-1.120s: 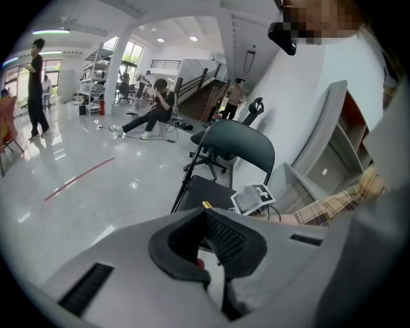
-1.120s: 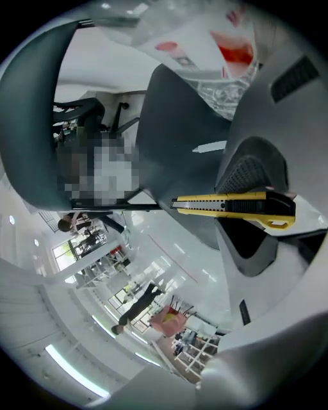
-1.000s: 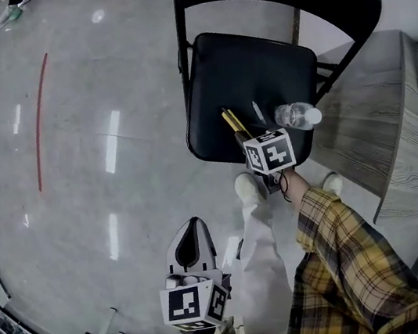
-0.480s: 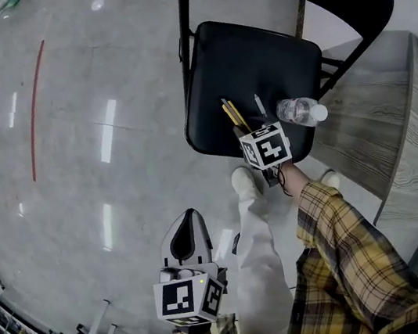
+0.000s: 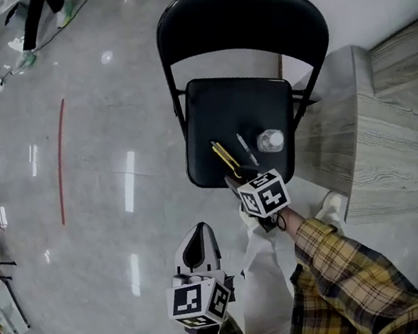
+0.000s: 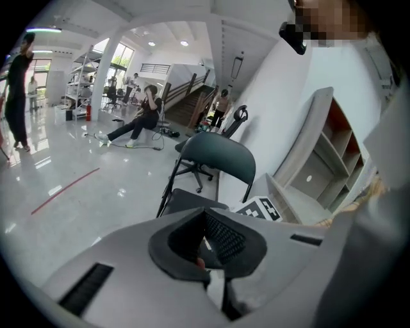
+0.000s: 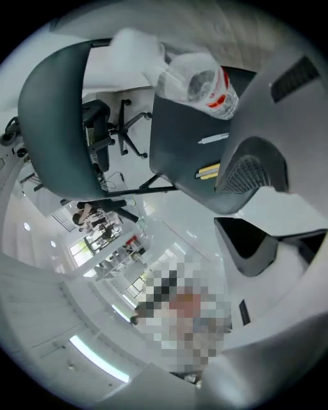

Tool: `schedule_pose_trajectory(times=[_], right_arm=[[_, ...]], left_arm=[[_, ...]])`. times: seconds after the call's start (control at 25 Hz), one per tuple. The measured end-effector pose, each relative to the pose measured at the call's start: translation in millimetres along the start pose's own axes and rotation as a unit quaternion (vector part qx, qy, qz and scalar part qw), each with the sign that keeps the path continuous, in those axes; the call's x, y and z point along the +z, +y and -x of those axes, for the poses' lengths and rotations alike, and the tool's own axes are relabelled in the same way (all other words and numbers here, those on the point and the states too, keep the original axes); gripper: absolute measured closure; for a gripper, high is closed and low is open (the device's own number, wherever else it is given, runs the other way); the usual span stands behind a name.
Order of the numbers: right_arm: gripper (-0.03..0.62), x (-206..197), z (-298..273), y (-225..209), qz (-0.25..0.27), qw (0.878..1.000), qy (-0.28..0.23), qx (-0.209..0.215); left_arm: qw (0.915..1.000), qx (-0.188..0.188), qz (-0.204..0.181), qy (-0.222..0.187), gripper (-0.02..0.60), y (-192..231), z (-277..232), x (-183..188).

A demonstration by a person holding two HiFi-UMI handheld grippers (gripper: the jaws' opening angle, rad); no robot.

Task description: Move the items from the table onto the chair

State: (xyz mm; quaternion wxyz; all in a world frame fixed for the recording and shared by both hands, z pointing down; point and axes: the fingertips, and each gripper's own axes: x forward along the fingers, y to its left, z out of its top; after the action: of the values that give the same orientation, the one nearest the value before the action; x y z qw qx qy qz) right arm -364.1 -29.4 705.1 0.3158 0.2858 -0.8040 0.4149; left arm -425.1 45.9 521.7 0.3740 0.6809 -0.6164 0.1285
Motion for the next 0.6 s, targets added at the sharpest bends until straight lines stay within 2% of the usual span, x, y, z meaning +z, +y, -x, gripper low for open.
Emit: schedule_pose_trajectory(times=[0.08, 0.16, 0.32, 0.44, 0.6], right_arm=[[0.468, 6.9, 43.4, 29.6, -0.001, 0.999, -0.023, 0.026], [0.474, 24.8, 89.3, 48.8, 0.027, 0.997, -0.066, 0.034], [0.477, 52.1, 206.6, 74.7, 0.076, 0.985, -0.149, 0.055], [0.477, 68.5, 302.8, 60.0, 0.108, 0.970, -0.217, 0.023], [0.482, 63.9, 432.4, 3.3, 0.087, 0.953, -0.288, -0.032]], left_arm=[[0.9997, -0.016, -0.016, -0.011, 0.577, -25.5, 8.3, 19.9], [0.9977, -0.039, -0.048, -0.028, 0.577, -54.9, 6.9, 43.2], [0.9884, -0.095, -0.106, -0.054, 0.577, -142.3, 13.6, 83.4], [0.9764, -0.149, -0.139, -0.071, 0.577, -222.7, 17.5, 104.8], [0.9599, -0.212, -0.166, -0.076, 0.577, -338.0, 24.5, 102.1]])
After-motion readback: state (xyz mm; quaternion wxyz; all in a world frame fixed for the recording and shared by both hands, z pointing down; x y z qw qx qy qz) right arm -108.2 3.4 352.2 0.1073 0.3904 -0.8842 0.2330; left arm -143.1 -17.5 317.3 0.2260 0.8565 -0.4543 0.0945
